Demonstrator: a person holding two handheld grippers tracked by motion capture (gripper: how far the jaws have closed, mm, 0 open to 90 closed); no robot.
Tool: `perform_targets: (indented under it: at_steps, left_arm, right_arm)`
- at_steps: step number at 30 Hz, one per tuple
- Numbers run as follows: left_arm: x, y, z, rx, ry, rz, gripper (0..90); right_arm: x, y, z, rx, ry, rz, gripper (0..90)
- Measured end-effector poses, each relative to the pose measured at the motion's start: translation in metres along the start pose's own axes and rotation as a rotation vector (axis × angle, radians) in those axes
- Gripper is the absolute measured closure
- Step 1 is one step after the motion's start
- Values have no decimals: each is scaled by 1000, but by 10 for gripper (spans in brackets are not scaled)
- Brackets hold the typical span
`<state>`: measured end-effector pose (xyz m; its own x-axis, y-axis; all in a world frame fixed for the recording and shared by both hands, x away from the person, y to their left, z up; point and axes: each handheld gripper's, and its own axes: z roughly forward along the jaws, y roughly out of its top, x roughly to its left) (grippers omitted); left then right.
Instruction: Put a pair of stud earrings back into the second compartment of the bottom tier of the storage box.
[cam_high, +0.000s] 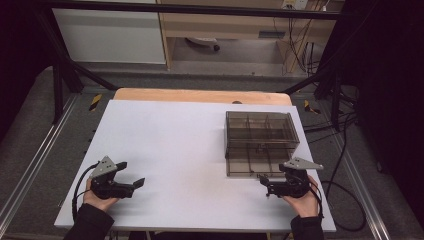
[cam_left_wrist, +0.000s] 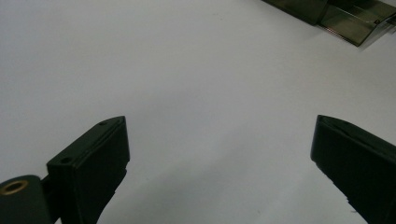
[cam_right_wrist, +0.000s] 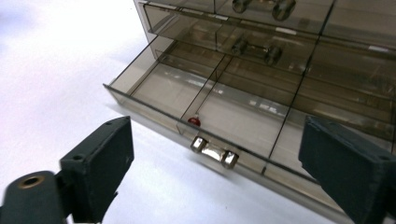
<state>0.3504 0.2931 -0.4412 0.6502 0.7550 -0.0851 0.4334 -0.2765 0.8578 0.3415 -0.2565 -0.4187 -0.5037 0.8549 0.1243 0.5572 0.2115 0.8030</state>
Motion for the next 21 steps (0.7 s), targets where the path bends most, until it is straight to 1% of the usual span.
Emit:
perform_targets:
  at_steps: [6, 10, 12, 21]
  left_arm:
    - [0, 0, 0, -1, 1, 1, 46]
    - [0, 0, 0, 0, 1, 1, 46]
    - [0, 0, 0, 1, 0, 2, 46]
    - [0, 0, 0, 0, 0, 1, 46]
  right_arm:
    - [-4, -8, -5, -6, 4, 15, 56]
    - [-4, -12, -8, -5, 20, 30, 45]
    - [-4, -14, -9, -4, 27, 31, 44]
    - [-2, -21, -9, 18, 38, 38, 38]
